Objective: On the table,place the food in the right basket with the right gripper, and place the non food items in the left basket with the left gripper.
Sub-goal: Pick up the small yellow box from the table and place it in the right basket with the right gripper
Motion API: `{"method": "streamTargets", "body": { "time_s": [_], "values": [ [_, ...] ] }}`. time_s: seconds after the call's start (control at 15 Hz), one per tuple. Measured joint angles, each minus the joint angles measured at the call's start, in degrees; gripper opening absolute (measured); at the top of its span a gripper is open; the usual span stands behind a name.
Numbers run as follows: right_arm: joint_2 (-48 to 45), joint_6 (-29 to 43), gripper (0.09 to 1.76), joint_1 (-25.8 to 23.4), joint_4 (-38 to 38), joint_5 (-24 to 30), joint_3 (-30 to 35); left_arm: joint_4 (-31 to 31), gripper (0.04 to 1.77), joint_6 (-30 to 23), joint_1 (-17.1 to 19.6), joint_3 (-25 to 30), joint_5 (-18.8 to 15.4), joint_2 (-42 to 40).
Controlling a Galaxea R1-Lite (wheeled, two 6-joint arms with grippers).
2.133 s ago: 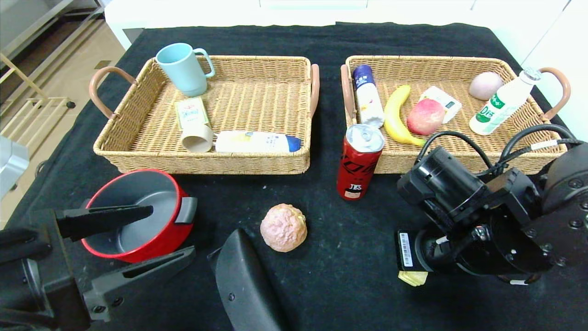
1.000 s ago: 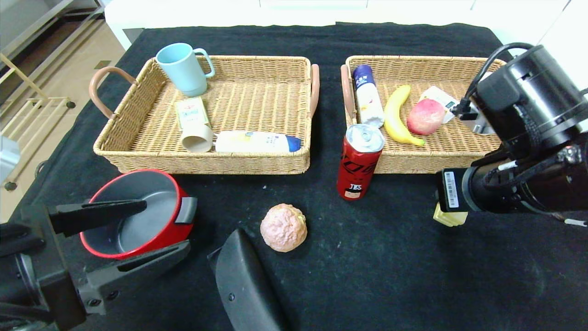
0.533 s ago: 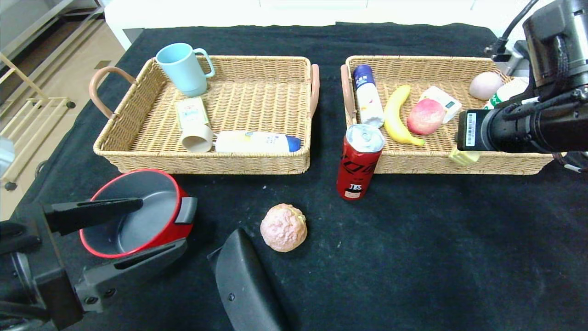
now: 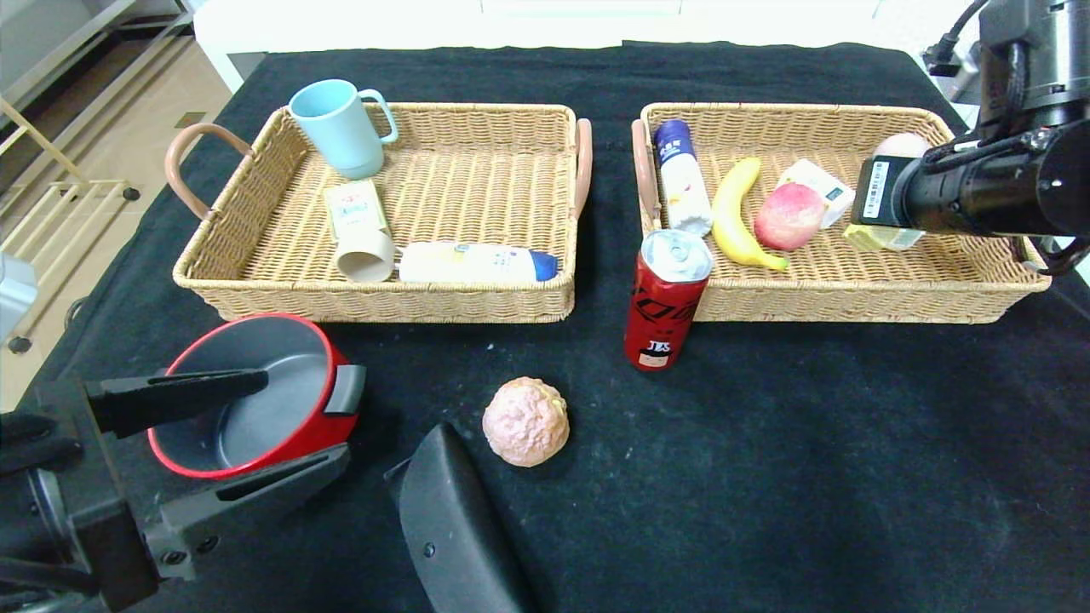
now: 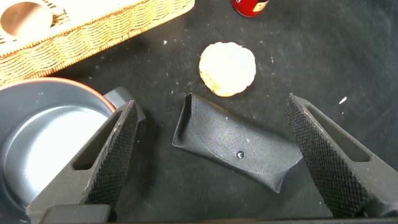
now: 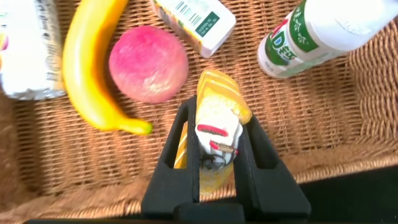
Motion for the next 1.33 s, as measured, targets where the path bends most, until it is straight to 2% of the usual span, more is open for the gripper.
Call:
{"method": "streamTargets", "body": {
  "time_s": [0.6,0.93,1.13,1.33],
  "values": [
    [3.0,-0.8,0.41,-2.1,-5.6,-0.1,-0.6,0.0,1.72,0.0,0.0,0.0,0.0,-0.1],
    [3.2,-0.8,0.98,-2.0,-5.6,0.0,-0.5,0.1,1.72,0.0,0.0,-0.1,0.0,-0.3],
    [3.1,-0.8,1.22,-2.0,-5.4,0.0,-0.4,0.1,1.72,0.0,0.0,-0.1,0.0,-0.2],
    [2.9,-0.8,1.37,-2.0,-5.2,0.0,-0.4,0.1,1.72,0.0,0.0,-0.1,0.0,-0.2]
  ]
}}
